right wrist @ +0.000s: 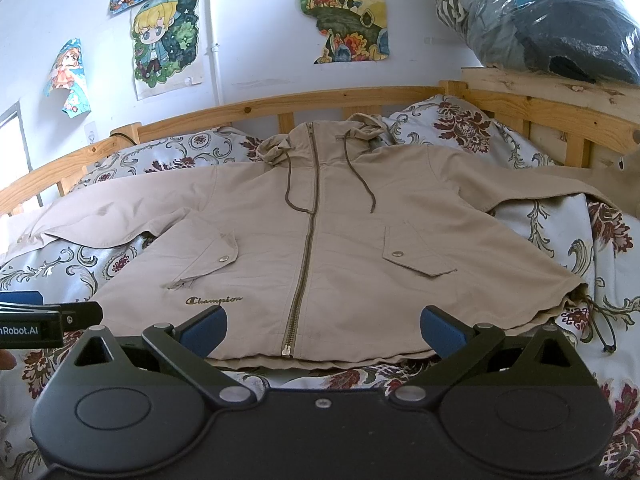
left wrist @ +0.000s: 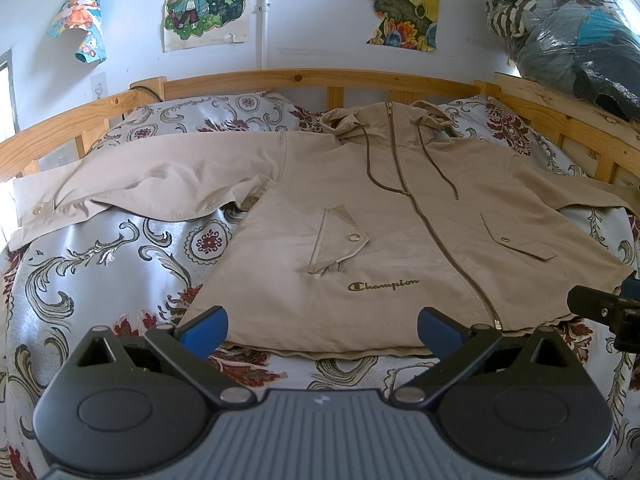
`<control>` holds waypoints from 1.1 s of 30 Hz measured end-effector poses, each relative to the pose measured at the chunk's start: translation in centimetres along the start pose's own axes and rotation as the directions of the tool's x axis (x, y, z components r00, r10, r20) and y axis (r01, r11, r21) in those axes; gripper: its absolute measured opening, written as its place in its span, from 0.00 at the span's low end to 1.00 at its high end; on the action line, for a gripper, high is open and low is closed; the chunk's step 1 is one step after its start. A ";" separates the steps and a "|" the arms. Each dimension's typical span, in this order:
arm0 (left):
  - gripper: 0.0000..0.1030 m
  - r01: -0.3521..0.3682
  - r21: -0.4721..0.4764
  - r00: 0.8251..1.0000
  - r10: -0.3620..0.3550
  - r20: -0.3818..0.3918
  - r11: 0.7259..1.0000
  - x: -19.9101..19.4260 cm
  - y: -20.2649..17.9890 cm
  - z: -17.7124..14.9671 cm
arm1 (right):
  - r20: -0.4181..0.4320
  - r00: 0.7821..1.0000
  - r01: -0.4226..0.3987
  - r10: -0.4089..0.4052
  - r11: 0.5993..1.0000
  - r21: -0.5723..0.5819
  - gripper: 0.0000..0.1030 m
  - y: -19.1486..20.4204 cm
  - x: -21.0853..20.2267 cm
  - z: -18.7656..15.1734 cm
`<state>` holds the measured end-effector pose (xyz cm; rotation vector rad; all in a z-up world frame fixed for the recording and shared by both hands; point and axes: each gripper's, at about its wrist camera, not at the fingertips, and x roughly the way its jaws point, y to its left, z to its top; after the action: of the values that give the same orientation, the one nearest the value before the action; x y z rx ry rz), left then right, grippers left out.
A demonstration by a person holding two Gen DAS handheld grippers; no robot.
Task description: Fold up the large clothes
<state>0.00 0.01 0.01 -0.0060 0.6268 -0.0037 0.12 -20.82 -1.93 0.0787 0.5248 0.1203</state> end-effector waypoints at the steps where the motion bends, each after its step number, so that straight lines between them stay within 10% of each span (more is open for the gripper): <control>1: 0.99 0.000 0.000 1.000 0.000 0.000 1.000 0.0 0.0 0.0 | 0.000 1.000 0.000 0.000 1.000 0.000 0.99 0.0 0.0 0.0; 33: 0.99 -0.022 0.017 0.997 0.023 -0.071 1.000 1.0 -0.3 0.4 | -0.058 0.996 0.061 -0.060 0.998 0.003 0.99 0.1 0.7 -0.2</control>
<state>1.01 -0.33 -0.24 0.0171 0.6976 0.0124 0.58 -20.58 -2.41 0.0644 0.5849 0.0623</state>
